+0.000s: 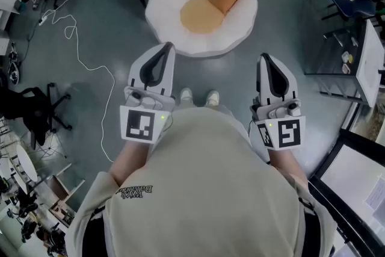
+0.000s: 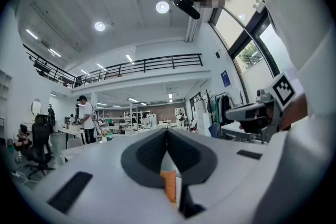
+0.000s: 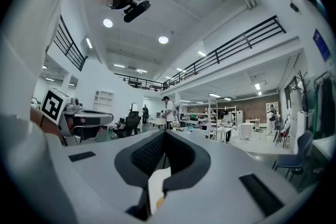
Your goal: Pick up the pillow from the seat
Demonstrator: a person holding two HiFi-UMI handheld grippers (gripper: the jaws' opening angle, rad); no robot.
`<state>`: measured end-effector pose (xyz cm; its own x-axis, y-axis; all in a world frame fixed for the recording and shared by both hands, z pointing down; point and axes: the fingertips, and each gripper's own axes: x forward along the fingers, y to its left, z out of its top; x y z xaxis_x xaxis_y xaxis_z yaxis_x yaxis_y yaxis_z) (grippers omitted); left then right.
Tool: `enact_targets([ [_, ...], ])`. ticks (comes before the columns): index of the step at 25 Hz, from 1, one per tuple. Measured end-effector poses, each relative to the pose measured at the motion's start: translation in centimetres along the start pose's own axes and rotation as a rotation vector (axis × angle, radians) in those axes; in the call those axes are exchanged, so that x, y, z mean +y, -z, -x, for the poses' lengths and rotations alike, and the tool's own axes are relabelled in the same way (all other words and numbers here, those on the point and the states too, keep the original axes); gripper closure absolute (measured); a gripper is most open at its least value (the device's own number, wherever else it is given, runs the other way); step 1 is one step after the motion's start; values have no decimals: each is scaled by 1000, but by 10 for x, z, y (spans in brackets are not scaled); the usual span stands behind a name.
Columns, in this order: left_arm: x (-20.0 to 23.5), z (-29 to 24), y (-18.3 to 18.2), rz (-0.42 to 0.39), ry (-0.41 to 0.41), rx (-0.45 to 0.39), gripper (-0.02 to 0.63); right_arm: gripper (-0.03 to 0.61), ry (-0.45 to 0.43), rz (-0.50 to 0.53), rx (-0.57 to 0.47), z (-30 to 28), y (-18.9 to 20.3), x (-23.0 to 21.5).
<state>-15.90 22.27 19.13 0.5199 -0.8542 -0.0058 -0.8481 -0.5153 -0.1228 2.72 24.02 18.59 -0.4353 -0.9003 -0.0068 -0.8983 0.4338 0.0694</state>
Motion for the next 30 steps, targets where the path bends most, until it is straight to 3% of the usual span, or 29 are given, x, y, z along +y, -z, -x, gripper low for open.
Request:
enact_targets([
  [15,-9,-7,6,7,-10,15,603,569,-17,-28,4,2,10,-5],
  [30,-42,-32,17,-10,-36,37,603,569,-3,-89,13,32,35,-57],
])
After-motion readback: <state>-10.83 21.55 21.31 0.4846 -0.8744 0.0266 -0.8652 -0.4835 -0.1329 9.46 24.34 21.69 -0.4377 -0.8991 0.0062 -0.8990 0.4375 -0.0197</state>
